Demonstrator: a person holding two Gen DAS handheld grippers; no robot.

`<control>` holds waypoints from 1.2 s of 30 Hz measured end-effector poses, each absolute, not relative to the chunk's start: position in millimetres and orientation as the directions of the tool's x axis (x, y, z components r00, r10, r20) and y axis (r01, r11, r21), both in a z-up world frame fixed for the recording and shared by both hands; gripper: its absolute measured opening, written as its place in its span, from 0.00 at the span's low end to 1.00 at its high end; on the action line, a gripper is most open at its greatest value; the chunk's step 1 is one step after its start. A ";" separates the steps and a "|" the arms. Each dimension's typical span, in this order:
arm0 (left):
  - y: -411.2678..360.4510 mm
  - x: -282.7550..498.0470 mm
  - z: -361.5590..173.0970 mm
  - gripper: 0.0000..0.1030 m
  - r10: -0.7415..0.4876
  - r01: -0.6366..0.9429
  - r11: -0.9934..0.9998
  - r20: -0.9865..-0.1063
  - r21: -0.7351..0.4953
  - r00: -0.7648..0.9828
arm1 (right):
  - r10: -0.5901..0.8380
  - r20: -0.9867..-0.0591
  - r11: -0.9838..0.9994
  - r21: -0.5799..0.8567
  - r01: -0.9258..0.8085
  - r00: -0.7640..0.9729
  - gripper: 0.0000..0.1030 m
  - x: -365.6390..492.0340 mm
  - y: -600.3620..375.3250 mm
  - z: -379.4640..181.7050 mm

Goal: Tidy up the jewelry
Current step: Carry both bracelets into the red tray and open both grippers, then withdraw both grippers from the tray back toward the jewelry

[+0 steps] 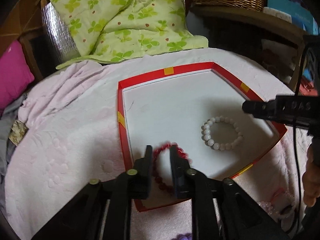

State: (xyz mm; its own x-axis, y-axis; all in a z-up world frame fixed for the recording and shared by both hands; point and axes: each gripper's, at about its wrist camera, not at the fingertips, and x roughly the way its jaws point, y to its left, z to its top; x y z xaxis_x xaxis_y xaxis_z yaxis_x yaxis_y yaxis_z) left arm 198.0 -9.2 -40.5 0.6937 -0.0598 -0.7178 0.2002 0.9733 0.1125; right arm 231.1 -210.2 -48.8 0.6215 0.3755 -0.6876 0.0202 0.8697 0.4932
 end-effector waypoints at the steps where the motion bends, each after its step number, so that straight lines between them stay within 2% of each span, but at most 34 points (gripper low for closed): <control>1: -9.9 196.1 -39.1 0.27 -0.053 0.197 0.973 -0.713 0.120 0.699 | 0.370 -0.683 0.871 0.490 0.019 0.630 0.37 228.6 -211.7 -46.6; 2: -10.4 192.7 -36.7 0.29 -0.044 0.192 0.973 -0.706 0.132 0.707 | 0.365 -0.677 0.873 0.487 0.017 0.639 0.41 225.1 -212.5 -43.5; 8: -12.5 174.9 -22.6 0.35 -0.001 0.177 0.964 -0.667 0.197 0.745 | 0.368 -0.640 0.880 0.473 -0.031 0.674 0.41 203.9 -211.1 -22.6; 36: 13.5 103.3 27.2 0.37 0.041 0.125 0.962 -0.581 0.242 0.813 | 0.383 -0.590 0.875 0.479 -0.073 0.711 0.41 137.1 -216.3 8.1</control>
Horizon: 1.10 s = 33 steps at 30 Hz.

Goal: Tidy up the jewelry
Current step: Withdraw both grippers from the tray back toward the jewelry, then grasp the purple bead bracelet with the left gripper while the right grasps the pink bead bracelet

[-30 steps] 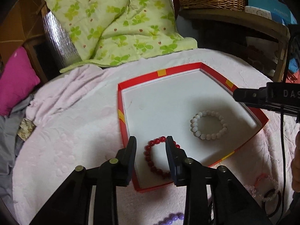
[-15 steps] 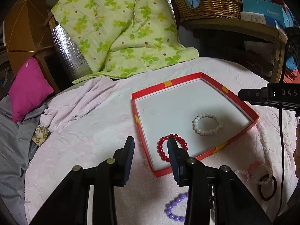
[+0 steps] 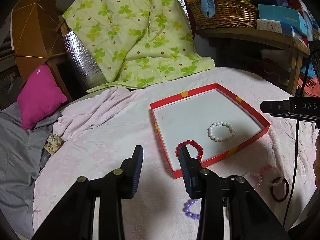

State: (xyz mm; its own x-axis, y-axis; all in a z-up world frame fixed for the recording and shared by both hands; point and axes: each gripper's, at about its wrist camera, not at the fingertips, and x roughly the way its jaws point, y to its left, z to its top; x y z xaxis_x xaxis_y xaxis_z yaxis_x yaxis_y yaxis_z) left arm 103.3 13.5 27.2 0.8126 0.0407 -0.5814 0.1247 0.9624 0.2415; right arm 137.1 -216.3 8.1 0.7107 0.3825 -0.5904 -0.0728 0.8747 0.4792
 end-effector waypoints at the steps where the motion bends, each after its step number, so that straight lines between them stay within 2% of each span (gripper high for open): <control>1: 14.5 101.1 28.4 0.37 0.041 0.123 0.962 -0.579 0.242 0.814 | 0.383 -0.590 0.874 0.481 -0.073 0.711 0.41 135.4 -216.7 8.1; 3: 17.0 97.3 29.8 0.39 0.042 0.122 0.963 -0.580 0.241 0.813 | 0.385 -0.589 0.872 0.484 -0.071 0.711 0.41 130.7 -217.8 8.2; 5: 20.1 94.2 28.6 0.48 0.039 0.124 0.965 -0.590 0.232 0.806 | 0.393 -0.591 0.866 0.495 -0.068 0.704 0.41 124.4 -220.1 6.2; 6: 21.5 93.1 27.4 0.50 0.033 0.128 0.966 -0.598 0.225 0.801 | 0.402 -0.594 0.860 0.506 -0.066 0.697 0.41 121.1 -222.3 4.3; 15: 45.2 83.0 -8.9 0.50 -0.045 0.184 0.978 -0.754 0.102 0.656 | 0.482 -0.665 0.818 0.574 -0.021 0.570 0.41 90.8 -244.3 -32.4; 21: 43.3 74.6 -23.1 0.50 -0.080 0.221 0.972 -0.786 0.075 0.614 | 0.513 -0.695 0.789 0.612 0.042 0.503 0.41 80.1 -255.8 -57.5; 29: 47.8 87.1 -39.4 0.50 -0.098 0.215 0.976 -0.820 0.032 0.564 | 0.449 -0.777 0.837 0.538 0.096 0.440 0.41 100.3 -242.7 -76.7; 31: 47.2 89.6 -44.1 0.50 -0.098 0.217 0.976 -0.828 0.030 0.552 | 0.415 -0.801 0.866 0.493 0.083 0.431 0.35 106.5 -235.3 -79.0; 33: 46.3 92.2 -48.5 0.50 -0.103 0.225 0.974 -0.835 0.025 0.541 | 0.361 -0.824 0.900 0.431 0.067 0.437 0.21 108.7 -230.3 -78.8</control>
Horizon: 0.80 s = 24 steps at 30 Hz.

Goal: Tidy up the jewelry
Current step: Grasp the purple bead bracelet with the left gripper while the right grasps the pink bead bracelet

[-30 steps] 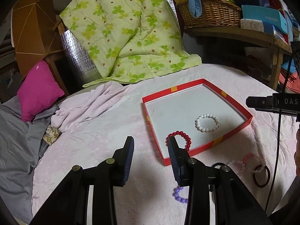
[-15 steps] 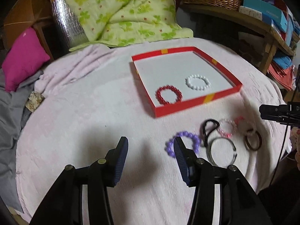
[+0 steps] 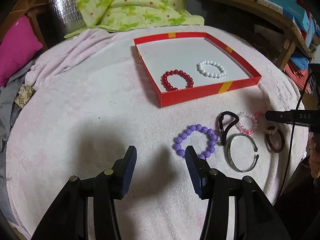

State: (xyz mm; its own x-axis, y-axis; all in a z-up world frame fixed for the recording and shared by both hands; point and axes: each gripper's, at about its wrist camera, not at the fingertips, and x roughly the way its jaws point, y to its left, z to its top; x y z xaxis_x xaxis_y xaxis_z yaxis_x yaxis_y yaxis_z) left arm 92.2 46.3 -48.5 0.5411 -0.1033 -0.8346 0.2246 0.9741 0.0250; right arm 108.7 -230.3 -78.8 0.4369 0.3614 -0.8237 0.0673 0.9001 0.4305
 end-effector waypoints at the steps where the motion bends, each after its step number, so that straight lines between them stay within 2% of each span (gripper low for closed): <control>1: 46.0 93.9 -50.9 0.50 -0.107 0.227 0.974 -0.837 0.022 0.536 | 0.341 -0.832 0.910 0.408 0.067 0.437 0.17 109.3 -229.3 -78.7; 2: 45.7 95.5 -53.1 0.50 -0.110 0.229 0.973 -0.840 0.018 0.532 | 0.330 -0.835 0.914 0.399 0.070 0.441 0.14 109.5 -229.8 -78.3; 7: 42.6 105.9 -64.7 0.50 -0.135 0.241 0.971 -0.850 -0.011 0.509 | 0.327 -0.817 0.916 0.398 0.056 0.476 0.10 110.5 -231.2 -72.3; 8: 40.7 107.7 -66.8 0.50 -0.140 0.247 0.969 -0.851 -0.013 0.506 | 0.330 -0.809 0.913 0.404 0.053 0.487 0.06 110.4 -232.9 -69.8; 12: 33.6 113.7 -74.4 0.50 -0.160 0.276 0.961 -0.855 -0.021 0.493 | 0.358 -0.775 0.896 0.441 0.040 0.521 0.06 109.4 -234.6 -62.6; 16: 31.0 116.8 -80.1 0.48 -0.185 0.294 0.955 -0.854 -0.039 0.486 | 0.367 -0.779 0.891 0.451 0.047 0.508 0.06 110.6 -231.5 -66.7; 18: 30.9 117.8 -79.3 0.33 -0.209 0.313 0.948 -0.848 -0.054 0.487 | 0.385 -0.772 0.880 0.472 0.051 0.505 0.06 111.0 -233.3 -67.6; 20: 31.3 116.3 -78.1 0.10 -0.228 0.323 0.944 -0.842 -0.068 0.489 | 0.400 -0.761 0.869 0.492 0.054 0.510 0.06 110.6 -237.1 -65.8; 24: 27.8 111.3 -73.2 0.09 -0.238 0.344 0.937 -0.826 -0.057 0.511 | 0.453 -0.731 0.820 0.566 0.083 0.510 0.07 111.5 -251.2 -65.3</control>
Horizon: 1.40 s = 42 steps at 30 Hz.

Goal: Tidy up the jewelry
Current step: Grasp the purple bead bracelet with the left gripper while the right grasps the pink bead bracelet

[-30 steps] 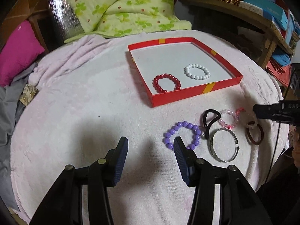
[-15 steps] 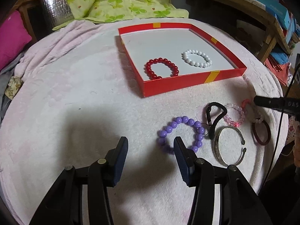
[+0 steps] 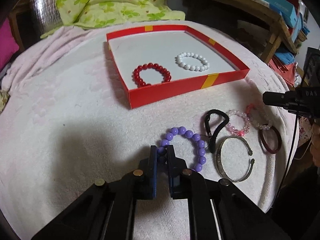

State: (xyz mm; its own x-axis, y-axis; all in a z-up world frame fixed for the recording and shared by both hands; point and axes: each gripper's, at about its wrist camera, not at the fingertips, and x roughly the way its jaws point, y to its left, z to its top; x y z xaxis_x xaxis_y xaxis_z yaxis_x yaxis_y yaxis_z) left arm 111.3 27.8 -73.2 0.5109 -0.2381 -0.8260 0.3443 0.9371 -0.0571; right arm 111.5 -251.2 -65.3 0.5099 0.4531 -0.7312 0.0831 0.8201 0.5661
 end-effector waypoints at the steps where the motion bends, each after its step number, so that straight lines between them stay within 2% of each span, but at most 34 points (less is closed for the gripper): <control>1: 26.3 108.7 -69.9 0.09 -0.239 0.346 0.937 -0.818 -0.053 0.524 | 0.465 -0.725 0.810 0.580 0.087 0.509 0.07 111.6 -254.2 -65.5; 7: 38.1 102.7 -50.2 0.09 -0.256 0.319 0.945 -0.775 -0.075 0.577 | 0.472 -0.746 0.816 0.571 0.087 0.471 0.12 112.7 -250.7 -70.3; 13: 48.5 95.3 -36.1 0.09 -0.229 0.292 0.955 -0.752 -0.051 0.618 | 0.413 -0.815 0.875 0.478 0.069 0.407 0.18 113.1 -233.8 -78.6; 17: 55.5 89.9 -24.9 0.09 -0.201 0.266 0.964 -0.728 -0.026 0.656 | 0.391 -0.816 0.890 0.454 0.052 0.425 0.33 108.8 -228.8 -72.2; 18: 57.8 88.3 -21.8 0.09 -0.184 0.253 0.968 -0.720 -0.012 0.669 | 0.388 -0.817 0.892 0.449 0.049 0.426 0.34 108.3 -227.4 -72.4; 23: 60.7 80.9 -10.2 0.09 -0.110 0.212 0.975 -0.684 0.067 0.722 | 0.354 -0.842 0.919 0.394 0.016 0.407 0.34 107.2 -215.3 -74.9; 25: 59.6 78.5 -6.9 0.09 -0.095 0.204 0.975 -0.673 0.084 0.734 | 0.342 -0.842 0.922 0.387 0.025 0.417 0.26 108.1 -213.5 -75.6; 26: 58.6 77.6 -5.5 0.09 -0.085 0.200 0.975 -0.668 0.096 0.739 | 0.345 -0.839 0.920 0.392 0.029 0.420 0.13 109.0 -213.2 -75.8; 27: 57.9 76.7 -4.2 0.09 -0.081 0.199 0.974 -0.664 0.104 0.744 | 0.354 -0.836 0.915 0.402 0.028 0.419 0.10 110.3 -211.8 -76.9; 32: 56.1 75.2 -1.6 0.09 -0.056 0.185 0.974 -0.656 0.130 0.753 | 0.338 -0.826 0.930 0.366 -0.028 0.452 0.08 110.6 -197.4 -71.3; 42: 54.9 73.6 0.7 0.09 -0.040 0.172 0.975 -0.652 0.140 0.757 | 0.379 -0.761 0.913 0.401 -0.078 0.526 0.08 106.4 -194.1 -52.9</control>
